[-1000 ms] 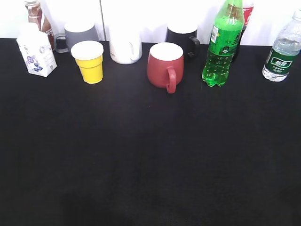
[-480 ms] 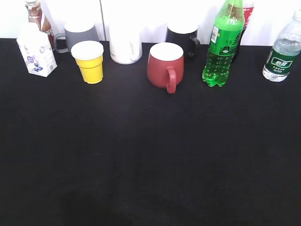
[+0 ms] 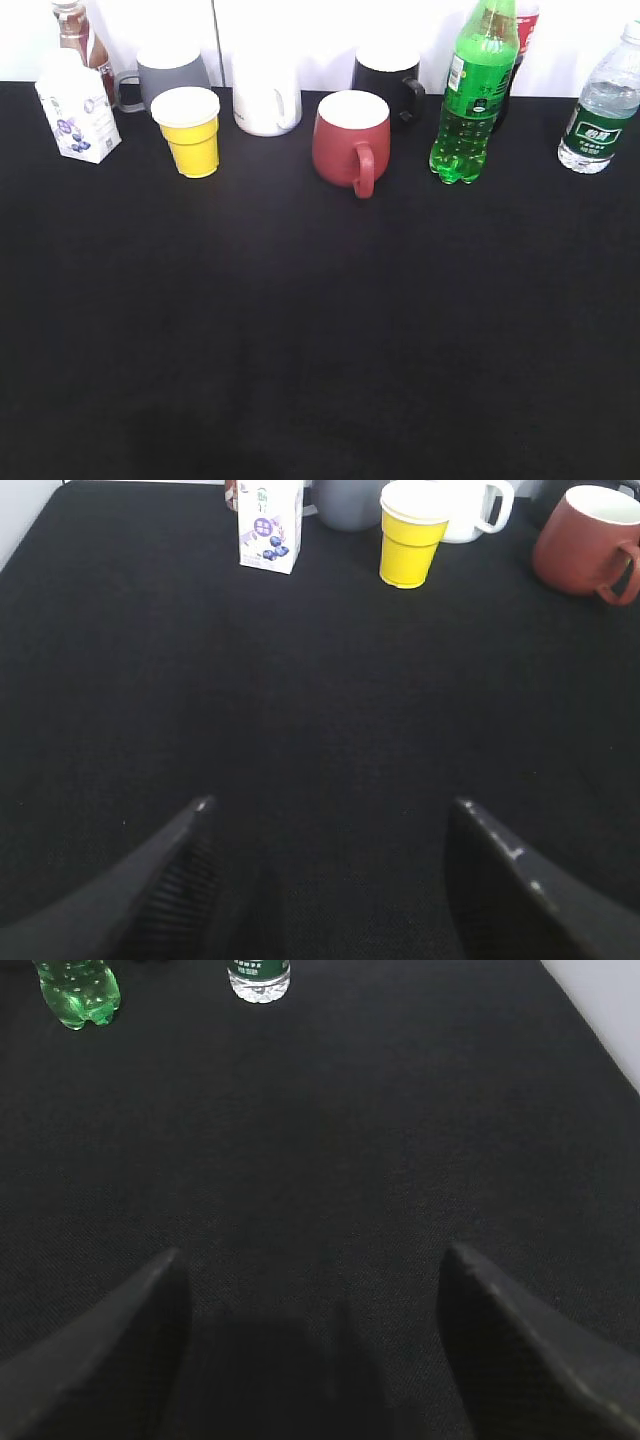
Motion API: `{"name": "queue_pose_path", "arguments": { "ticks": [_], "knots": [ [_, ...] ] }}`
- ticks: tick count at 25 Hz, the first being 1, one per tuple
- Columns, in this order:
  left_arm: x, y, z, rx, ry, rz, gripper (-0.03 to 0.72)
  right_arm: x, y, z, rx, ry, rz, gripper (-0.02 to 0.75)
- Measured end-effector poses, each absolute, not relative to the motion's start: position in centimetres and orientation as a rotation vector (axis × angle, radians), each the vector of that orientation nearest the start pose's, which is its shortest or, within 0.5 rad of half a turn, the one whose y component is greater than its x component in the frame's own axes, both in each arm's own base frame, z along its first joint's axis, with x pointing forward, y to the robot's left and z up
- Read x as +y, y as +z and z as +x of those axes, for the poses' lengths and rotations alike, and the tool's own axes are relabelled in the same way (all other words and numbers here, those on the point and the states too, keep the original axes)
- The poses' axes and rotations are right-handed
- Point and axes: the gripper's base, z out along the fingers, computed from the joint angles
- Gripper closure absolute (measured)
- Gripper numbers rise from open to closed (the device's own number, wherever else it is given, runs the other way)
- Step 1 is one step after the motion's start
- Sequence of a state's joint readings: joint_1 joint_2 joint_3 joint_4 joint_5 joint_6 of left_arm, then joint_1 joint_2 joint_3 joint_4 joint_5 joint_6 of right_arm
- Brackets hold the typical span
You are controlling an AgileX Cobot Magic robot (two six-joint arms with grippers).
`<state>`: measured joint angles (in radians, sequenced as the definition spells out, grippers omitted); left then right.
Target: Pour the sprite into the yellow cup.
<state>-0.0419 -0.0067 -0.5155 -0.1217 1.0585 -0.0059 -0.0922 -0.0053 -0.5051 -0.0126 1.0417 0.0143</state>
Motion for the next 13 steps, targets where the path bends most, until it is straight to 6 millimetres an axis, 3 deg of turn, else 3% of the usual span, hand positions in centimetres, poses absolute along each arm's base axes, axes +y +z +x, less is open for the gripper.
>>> {"name": "queue_pose_path", "arguments": {
  "ticks": [13],
  "knots": [
    [-0.93,28.22,-0.84,2.018,-0.172,0.049,0.221,-0.05,28.02,-0.56,2.012,-0.065,0.108,0.153]
  ]
}}
